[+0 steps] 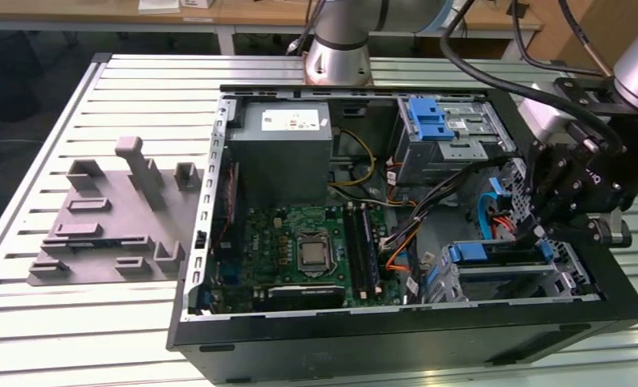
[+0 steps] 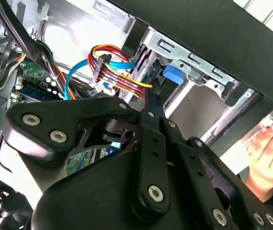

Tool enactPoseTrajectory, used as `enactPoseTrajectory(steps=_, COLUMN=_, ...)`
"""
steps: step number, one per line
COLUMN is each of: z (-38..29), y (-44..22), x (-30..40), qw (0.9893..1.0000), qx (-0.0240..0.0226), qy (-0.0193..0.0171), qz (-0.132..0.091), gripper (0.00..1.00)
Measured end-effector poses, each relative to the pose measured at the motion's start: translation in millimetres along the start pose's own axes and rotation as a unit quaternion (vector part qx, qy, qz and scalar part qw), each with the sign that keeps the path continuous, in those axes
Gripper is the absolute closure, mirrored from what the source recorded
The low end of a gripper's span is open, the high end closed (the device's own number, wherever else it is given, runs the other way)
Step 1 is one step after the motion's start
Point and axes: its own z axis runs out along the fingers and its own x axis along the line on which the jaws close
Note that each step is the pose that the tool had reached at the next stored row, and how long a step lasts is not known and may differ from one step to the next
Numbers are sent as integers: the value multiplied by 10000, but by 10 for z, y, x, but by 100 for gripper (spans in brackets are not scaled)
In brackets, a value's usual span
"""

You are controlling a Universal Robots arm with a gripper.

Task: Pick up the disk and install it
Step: 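Insert the first disk wire, then insert the second disk wire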

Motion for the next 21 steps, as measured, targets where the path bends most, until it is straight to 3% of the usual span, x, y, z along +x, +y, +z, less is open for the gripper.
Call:
enactPoseTrajectory(steps=4, z=-2, y=55, x=2, qw=10000, qx=6, qy=-1, qz=0, gripper=89)
enactPoseTrajectory(steps=21, z=-3, y=78, x=2, qw=10000, qx=6, qy=1, qz=1, gripper=89)
